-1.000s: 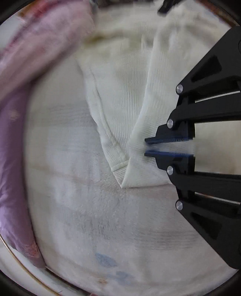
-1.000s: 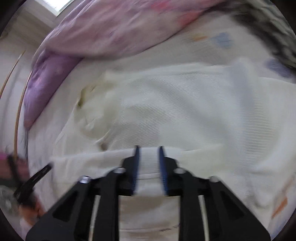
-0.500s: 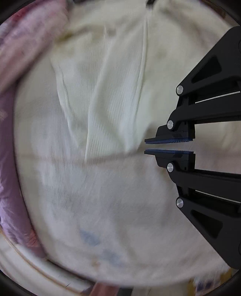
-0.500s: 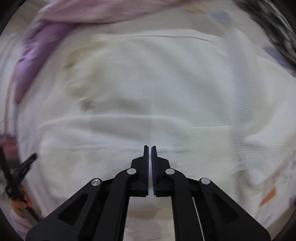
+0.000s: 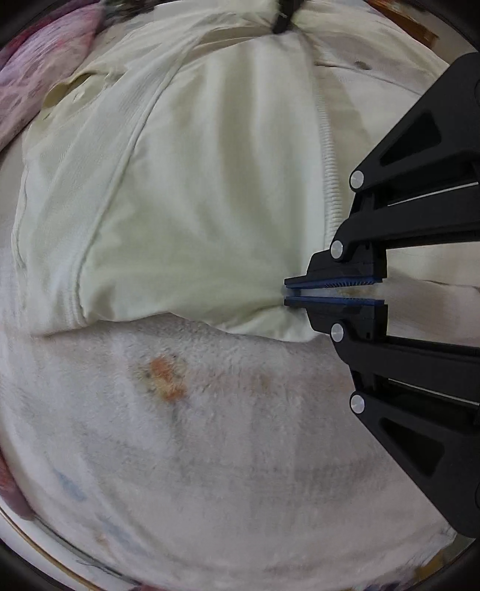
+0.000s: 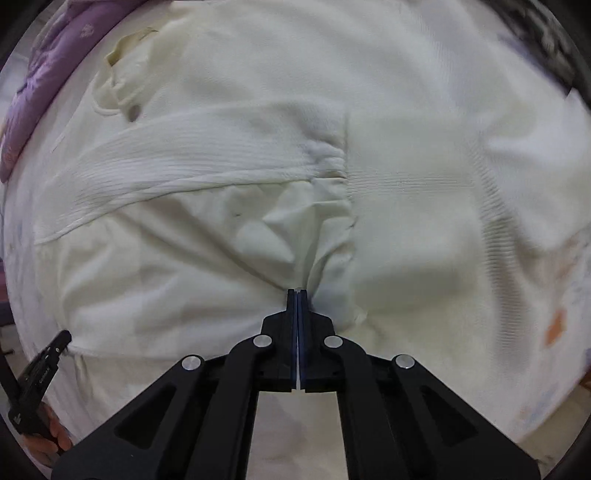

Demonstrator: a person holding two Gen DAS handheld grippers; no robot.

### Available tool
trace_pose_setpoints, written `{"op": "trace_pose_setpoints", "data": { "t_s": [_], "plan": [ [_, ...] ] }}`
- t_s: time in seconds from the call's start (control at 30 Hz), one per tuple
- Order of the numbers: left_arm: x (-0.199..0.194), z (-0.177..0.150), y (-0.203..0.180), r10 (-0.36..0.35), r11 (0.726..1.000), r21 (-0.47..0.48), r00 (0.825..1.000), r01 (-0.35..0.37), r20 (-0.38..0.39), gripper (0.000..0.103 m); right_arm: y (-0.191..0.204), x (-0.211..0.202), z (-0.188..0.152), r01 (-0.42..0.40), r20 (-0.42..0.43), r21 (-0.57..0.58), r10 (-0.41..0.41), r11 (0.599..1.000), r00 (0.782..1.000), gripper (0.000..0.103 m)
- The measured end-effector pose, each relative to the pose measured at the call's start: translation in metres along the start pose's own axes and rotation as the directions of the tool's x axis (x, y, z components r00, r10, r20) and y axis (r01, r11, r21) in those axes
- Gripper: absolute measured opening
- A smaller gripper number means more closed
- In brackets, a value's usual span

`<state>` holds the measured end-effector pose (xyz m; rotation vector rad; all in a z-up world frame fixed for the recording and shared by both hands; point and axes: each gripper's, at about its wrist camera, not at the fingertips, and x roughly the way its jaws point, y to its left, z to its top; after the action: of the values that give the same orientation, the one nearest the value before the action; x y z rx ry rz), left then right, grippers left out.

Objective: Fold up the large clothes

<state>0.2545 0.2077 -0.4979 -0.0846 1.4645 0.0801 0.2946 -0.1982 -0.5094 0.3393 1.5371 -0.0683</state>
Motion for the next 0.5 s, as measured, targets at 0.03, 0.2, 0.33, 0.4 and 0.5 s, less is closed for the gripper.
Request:
{"op": "trace_pose_setpoints", "data": {
  "t_s": [0.03,0.2,0.33,0.4,0.5],
  "plan": [
    [-0.001,-0.001,0.000,0.004,1.000,-0.003,1.000,-0.004,-0.004,0.006,-0.001,-0.001,0.000,0.003,-0.002,0.013,-0.003,1.000,1.000,0.000],
    [-0.015,0.019,-0.010,0.001,0.999,0.051,0.999,0.001,-0.036,0.015,0.012,-0.022,0.020,0.034,-0.014,0.020,-0.034,0.999,0.999,0.003],
    [-0.045,0.026,-0.014,0.030,0.998,0.056,0.999,-0.031,0.010,0.071,0.014,-0.042,0.016,0.025,-0.015,0.023,-0.025,0.999,1.000,0.040],
    [-0.056,0.028,-0.031,0.017,0.999,0.047,1.000,-0.016,-0.013,0.076,0.010,-0.061,0.009,0.044,-0.009,0.041,-0.044,0.998,0.999,0.062],
    [-0.078,0.026,-0.039,0.021,0.999,0.032,1.000,-0.020,-0.019,0.077,0.018,-0.088,-0.009,0.032,0.041,0.013,-0.033,0.999,0.999,0.062]
  ]
}}
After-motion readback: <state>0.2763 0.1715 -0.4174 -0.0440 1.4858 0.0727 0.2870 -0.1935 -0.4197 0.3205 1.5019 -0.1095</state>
